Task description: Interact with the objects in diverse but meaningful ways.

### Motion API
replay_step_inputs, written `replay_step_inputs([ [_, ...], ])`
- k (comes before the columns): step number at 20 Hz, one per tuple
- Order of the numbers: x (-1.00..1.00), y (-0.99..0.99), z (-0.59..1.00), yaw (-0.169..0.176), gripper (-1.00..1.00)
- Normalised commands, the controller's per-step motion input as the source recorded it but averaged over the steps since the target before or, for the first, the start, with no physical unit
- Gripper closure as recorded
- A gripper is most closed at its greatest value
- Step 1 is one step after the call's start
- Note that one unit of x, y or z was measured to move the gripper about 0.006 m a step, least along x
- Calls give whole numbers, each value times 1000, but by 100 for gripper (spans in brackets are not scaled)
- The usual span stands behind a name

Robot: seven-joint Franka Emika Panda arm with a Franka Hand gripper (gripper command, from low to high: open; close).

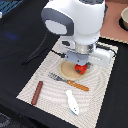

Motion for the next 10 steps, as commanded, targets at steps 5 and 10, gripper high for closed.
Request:
replay_step_inputs([
  [5,23,202,816,0,100],
  [10,0,262,582,0,100],
])
